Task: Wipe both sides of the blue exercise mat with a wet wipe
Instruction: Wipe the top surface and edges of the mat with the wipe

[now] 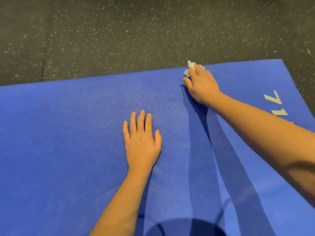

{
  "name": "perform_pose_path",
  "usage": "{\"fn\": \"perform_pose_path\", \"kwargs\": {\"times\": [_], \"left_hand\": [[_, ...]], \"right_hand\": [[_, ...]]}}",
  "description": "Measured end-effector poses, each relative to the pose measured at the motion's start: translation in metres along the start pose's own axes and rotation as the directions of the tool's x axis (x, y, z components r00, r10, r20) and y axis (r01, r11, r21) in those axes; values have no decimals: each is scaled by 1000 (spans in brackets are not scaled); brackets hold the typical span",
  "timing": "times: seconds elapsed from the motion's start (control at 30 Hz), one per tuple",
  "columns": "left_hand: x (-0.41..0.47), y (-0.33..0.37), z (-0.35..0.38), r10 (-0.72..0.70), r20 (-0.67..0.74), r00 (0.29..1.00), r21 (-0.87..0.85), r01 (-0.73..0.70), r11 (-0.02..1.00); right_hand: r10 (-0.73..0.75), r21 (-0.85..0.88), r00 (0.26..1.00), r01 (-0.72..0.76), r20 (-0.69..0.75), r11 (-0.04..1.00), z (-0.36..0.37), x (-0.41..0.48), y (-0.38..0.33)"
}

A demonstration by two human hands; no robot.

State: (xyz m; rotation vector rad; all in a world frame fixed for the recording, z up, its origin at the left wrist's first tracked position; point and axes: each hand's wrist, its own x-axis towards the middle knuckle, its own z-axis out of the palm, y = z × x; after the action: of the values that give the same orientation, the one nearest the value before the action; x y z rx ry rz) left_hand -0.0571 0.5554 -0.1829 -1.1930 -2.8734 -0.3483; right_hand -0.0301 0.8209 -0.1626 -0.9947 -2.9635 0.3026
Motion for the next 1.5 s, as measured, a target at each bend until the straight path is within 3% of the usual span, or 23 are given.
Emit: {"fn": "perform_pose_path", "kwargs": {"times": [0.07,0.17,0.2,0.27,0.33,0.37,0.43,0.5,0.57,0.63,0.67,0.73,0.83,0.97,1.0,1.1,1.17,1.3,1.33,1.43,1.5], "left_hand": [[0,-1,0,2,-5,1000,2,-2,1000],[0,-1,0,8,-4,1000,11,-8,1000],[1,0,0,9,-2,1000,10,-9,1000],[1,0,0,6,2,1000,6,-6,1000],[0,0,0,6,-1,1000,2,-6,1000],[0,0,0,8,-5,1000,0,-8,1000],[0,-1,1,10,-15,1000,-4,-10,1000],[0,0,1,9,-19,1000,-8,-10,1000],[1,1,1,9,-21,1000,-10,-9,1000],[1,0,1,9,-18,1000,-10,-9,1000],[0,0,1,9,-17,1000,-10,-9,1000],[0,-1,2,11,-20,1000,-7,-11,1000],[0,-1,2,10,-20,1000,-9,-11,1000],[0,-1,1,13,-17,1000,-15,-13,1000],[0,-1,1,15,-16,1000,-15,-15,1000],[0,0,0,14,5,1000,-13,-14,1000],[0,0,1,12,18,1000,-7,-12,1000],[1,1,1,7,57,998,17,-8,1000],[-1,4,0,-4,61,998,20,3,1000],[-25,13,0,6,73,997,7,-6,1000],[-39,14,0,35,72,997,5,-35,999]], "right_hand": [[3,49,999,-5,36,999,0,-6,-5],[-296,18,944,297,145,955,3,-32,-2],[-310,-16,940,316,142,949,0,-35,8],[-104,-61,993,107,60,992,-6,-30,27],[101,-87,993,-96,58,992,-8,-29,31],[88,-69,993,-83,73,994,-8,-33,24],[-115,-2,988,116,107,993,-3,-48,11],[-280,-40,948,289,149,957,-2,-67,16],[-176,-127,981,186,83,974,-4,-67,32],[24,-127,999,-21,21,992,-4,-62,34],[54,-99,998,-52,14,994,-4,-60,28],[-54,-27,998,56,45,998,0,-67,13],[-244,-110,963,257,114,960,0,-89,13],[22,-155,999,-17,35,988,-6,-87,30],[27,-121,998,-21,48,992,-7,-88,24],[-183,-2,977,185,113,983,-6,-104,11],[-252,-46,962,257,103,965,-11,-110,19],[66,-74,998,-64,23,995,-14,-103,31],[22,-33,999,-21,47,999,-13,-109,24],[-286,38,951,284,114,958,-9,-143,11],[-278,-17,955,281,98,959,-9,-150,21]]}}
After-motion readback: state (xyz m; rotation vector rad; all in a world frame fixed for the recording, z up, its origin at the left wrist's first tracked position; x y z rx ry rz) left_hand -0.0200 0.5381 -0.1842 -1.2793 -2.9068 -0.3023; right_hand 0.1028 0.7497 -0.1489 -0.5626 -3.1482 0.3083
